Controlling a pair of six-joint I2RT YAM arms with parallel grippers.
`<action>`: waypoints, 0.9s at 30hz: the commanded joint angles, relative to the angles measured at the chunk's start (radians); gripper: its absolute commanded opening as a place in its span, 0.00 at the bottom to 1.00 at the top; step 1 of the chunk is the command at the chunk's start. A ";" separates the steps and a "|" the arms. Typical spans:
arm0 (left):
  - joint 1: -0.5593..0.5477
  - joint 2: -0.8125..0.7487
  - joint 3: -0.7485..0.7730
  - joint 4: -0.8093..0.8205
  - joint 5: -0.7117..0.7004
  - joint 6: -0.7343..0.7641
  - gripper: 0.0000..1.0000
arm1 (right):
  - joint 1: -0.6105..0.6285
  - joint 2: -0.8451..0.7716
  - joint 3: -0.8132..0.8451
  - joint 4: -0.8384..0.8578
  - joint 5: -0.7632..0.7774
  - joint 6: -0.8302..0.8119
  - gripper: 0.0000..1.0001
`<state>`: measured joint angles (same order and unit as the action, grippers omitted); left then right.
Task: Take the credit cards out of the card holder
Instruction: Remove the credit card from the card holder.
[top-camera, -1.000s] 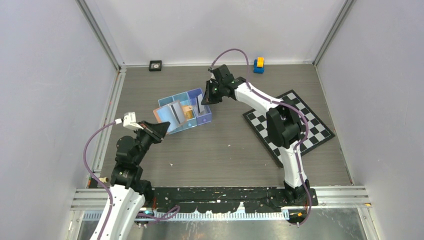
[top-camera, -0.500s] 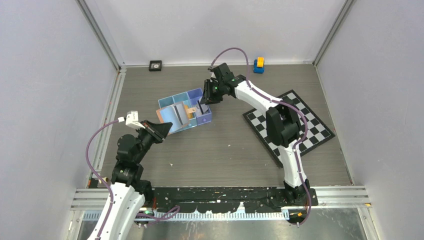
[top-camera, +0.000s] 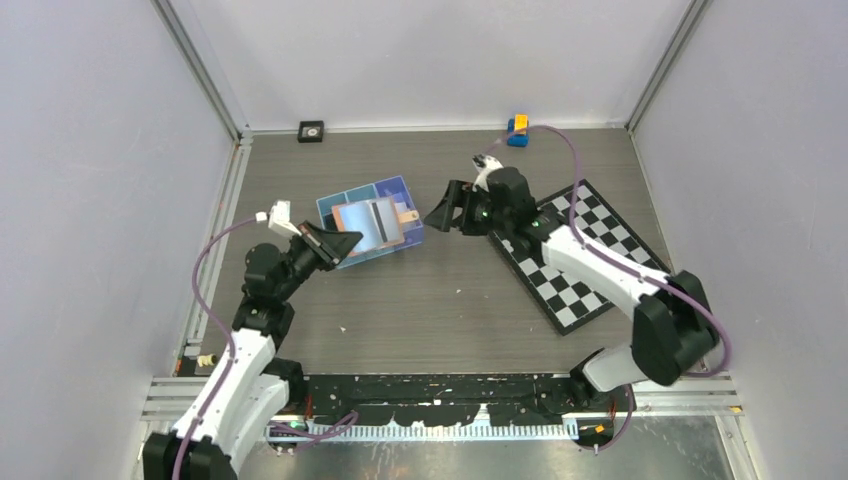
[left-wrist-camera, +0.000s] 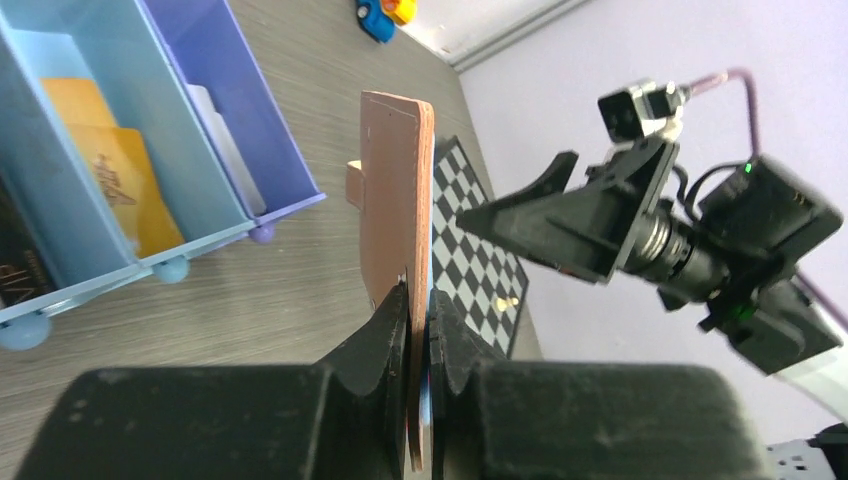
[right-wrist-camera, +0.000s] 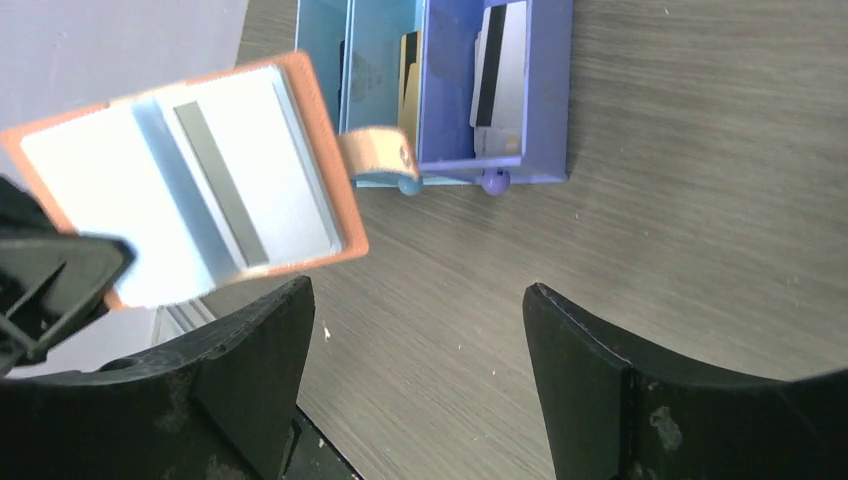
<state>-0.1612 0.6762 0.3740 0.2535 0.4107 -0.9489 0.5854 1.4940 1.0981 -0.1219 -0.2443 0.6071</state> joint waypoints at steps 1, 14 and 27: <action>-0.020 0.099 0.071 0.271 0.087 -0.129 0.00 | 0.002 -0.144 -0.192 0.288 0.067 0.102 0.82; -0.119 0.383 0.088 0.761 0.151 -0.295 0.00 | 0.002 -0.157 -0.438 0.836 -0.014 0.294 0.85; -0.176 0.419 0.074 0.850 0.208 -0.332 0.00 | 0.001 -0.160 -0.486 1.022 -0.064 0.389 0.87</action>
<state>-0.3275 1.0958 0.4427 0.9745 0.5865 -1.2453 0.5854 1.3457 0.6182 0.7609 -0.2890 0.9428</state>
